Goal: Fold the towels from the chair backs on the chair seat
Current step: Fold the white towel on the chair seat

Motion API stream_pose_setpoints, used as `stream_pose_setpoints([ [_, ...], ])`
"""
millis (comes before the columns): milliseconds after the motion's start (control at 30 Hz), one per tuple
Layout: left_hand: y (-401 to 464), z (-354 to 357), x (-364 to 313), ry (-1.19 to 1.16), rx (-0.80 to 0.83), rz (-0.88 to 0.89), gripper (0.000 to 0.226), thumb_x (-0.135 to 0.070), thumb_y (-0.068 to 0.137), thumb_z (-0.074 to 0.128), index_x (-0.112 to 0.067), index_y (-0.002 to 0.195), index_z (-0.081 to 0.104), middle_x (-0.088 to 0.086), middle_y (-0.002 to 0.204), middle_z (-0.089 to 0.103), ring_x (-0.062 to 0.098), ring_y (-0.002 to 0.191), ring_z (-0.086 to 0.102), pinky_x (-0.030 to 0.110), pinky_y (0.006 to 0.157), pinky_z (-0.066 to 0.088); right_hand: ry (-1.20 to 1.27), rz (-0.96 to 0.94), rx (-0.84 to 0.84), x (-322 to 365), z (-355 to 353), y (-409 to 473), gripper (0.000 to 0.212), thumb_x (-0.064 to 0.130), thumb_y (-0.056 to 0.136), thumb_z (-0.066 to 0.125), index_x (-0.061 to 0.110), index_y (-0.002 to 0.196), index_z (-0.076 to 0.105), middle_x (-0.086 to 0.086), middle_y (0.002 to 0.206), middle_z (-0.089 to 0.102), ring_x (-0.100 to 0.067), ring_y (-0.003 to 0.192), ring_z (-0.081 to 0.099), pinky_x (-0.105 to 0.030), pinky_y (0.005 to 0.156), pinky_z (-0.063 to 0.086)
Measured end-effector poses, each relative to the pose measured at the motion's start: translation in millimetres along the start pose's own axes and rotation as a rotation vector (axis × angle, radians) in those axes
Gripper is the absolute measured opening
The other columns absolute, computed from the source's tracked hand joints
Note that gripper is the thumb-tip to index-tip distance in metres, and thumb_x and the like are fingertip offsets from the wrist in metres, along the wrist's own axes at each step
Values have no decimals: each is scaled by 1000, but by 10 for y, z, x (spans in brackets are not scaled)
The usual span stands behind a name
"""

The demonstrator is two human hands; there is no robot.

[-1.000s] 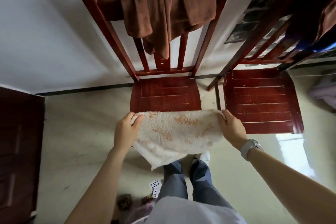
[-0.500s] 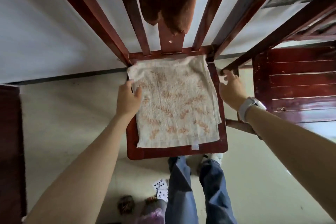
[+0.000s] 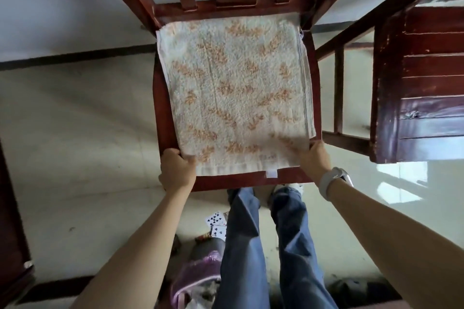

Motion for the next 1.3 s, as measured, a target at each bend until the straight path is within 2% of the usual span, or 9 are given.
stream_pose_setpoints([
  [200, -78, 21, 77, -167, 139, -155, 20, -21, 78, 54, -7, 65, 51, 10, 71, 53, 30, 73, 52, 30, 60, 38, 223, 20, -5, -194, 70, -103, 15, 14, 90, 43, 8, 80, 53, -11, 75, 52, -25, 72, 52, -46, 69, 50],
  [333, -140, -281, -270, -667, 345, -311, 5, -13, 84, 61, -11, 87, 57, 9, 97, 59, 21, 93, 57, 32, 78, 48, 366, -44, 82, 75, -247, -110, 23, 9, 90, 50, 13, 68, 55, -6, 61, 53, -3, 37, 53, -19, 44, 47],
  [500, -56, -1063, -1061, -1131, 320, 38, 8, -9, 91, 51, -12, 91, 58, 2, 94, 66, 20, 99, 63, 31, 87, 52, 661, -314, 4, 951, -946, -256, 15, 13, 91, 51, 18, 79, 58, -1, 74, 61, -5, 59, 61, -19, 55, 50],
  [600, 15, -1277, -1193, -1322, 315, 161, 9, -13, 93, 49, -18, 90, 56, -3, 91, 67, 15, 94, 64, 22, 76, 53, 957, -419, -78, 1132, -1213, -303, 19, 8, 91, 49, 17, 77, 58, -1, 73, 59, -8, 62, 61, -20, 62, 51],
  [767, 148, -611, -656, -860, 233, -108, 33, -10, 91, 54, -4, 123, 51, 9, 104, 60, 9, 71, 55, 21, 59, 43, 481, -142, -27, 552, -604, 51, 14, 12, 90, 51, 10, 84, 63, -4, 63, 58, -6, 47, 54, -22, 51, 45],
  [967, 102, -148, -85, -625, 221, -217, 27, 2, 83, 60, 8, 110, 59, 7, 79, 58, 11, 66, 52, 14, 59, 52, 215, -8, -53, 67, -277, 294, 20, 17, 84, 55, 11, 68, 65, 7, 36, 57, -9, 46, 57, -34, 59, 49],
  [1033, 69, -163, -50, -581, 161, -183, 20, -4, 84, 61, 4, 102, 62, 2, 74, 57, 11, 64, 53, 12, 57, 51, 198, -39, -77, 100, -289, 283, 16, 19, 85, 55, 10, 78, 66, 0, 56, 66, -23, 66, 62, -34, 64, 48],
  [1133, 44, -201, -37, -556, 117, -152, 16, -10, 84, 62, 0, 97, 65, -3, 76, 58, 12, 74, 56, 25, 76, 51, 134, -50, -165, 146, -329, 283, 25, 23, 89, 52, 5, 100, 64, -18, 98, 66, -36, 95, 59, -35, 77, 45],
  [1300, -28, -217, -114, -246, 40, 24, 19, -15, 82, 64, -3, 96, 70, 10, 95, 69, 25, 96, 61, 36, 91, 47, 66, -76, -171, 141, -283, 251, 28, 20, 88, 52, 3, 108, 63, -21, 113, 60, -37, 103, 56, -35, 84, 44],
])
Point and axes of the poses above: each hand's wrist, its own y-axis towards the middle knuckle, its own z-axis out of the palm, x = y × z, the point moved 3 cm from there along y, towards the middle knuckle
